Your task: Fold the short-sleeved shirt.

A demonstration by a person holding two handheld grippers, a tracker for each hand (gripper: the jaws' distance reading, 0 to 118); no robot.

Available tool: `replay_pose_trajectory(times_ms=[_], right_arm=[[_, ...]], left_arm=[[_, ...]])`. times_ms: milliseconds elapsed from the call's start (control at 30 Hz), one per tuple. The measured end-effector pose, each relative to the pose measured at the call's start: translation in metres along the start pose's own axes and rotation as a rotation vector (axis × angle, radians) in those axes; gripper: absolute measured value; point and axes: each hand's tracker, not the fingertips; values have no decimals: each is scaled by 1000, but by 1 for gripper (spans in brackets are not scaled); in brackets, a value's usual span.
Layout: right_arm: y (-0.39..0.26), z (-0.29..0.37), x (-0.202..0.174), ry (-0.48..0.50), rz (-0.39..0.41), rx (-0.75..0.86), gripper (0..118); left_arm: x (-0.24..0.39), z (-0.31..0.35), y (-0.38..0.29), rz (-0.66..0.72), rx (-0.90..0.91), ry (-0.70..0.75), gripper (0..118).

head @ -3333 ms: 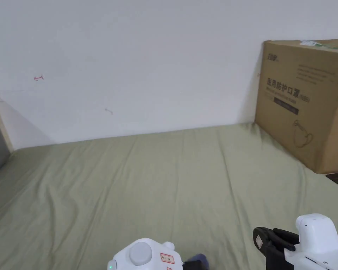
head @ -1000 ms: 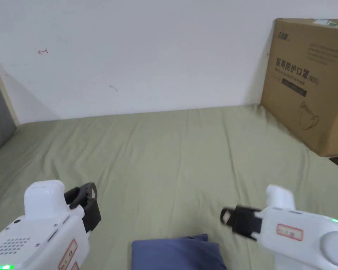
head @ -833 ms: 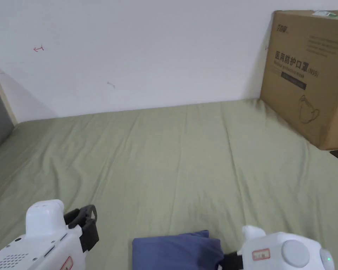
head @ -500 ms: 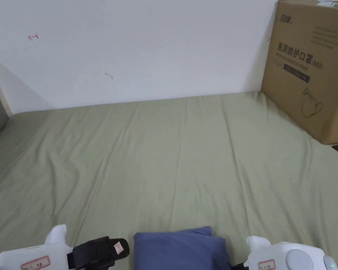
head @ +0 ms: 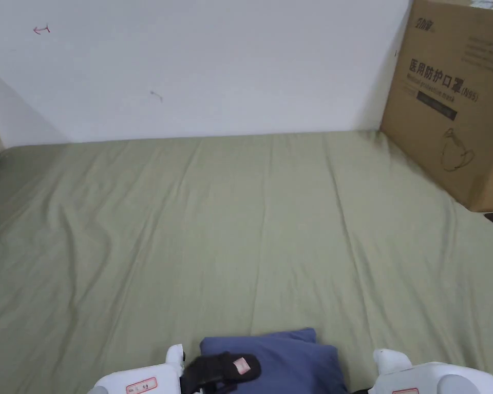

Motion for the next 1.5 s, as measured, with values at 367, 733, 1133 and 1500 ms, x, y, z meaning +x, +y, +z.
replay_pose_trajectory(times_ms=[367, 733, 1133, 1500], right_arm=[[0, 22, -12, 32, -26, 33, 7], [-10, 89, -61, 10, 184, 129, 7], [-21, 80, -79, 8, 104, 98, 7], [-14, 83, -89, -11, 157, 109, 7]], left_arm=[[43, 21, -1, -83, -23, 262, 19], [120, 258, 47, -209, 218, 637, 19], [128, 380, 77, -107, 321, 1171, 112], [116, 448, 72, -8, 302, 1238, 112]])
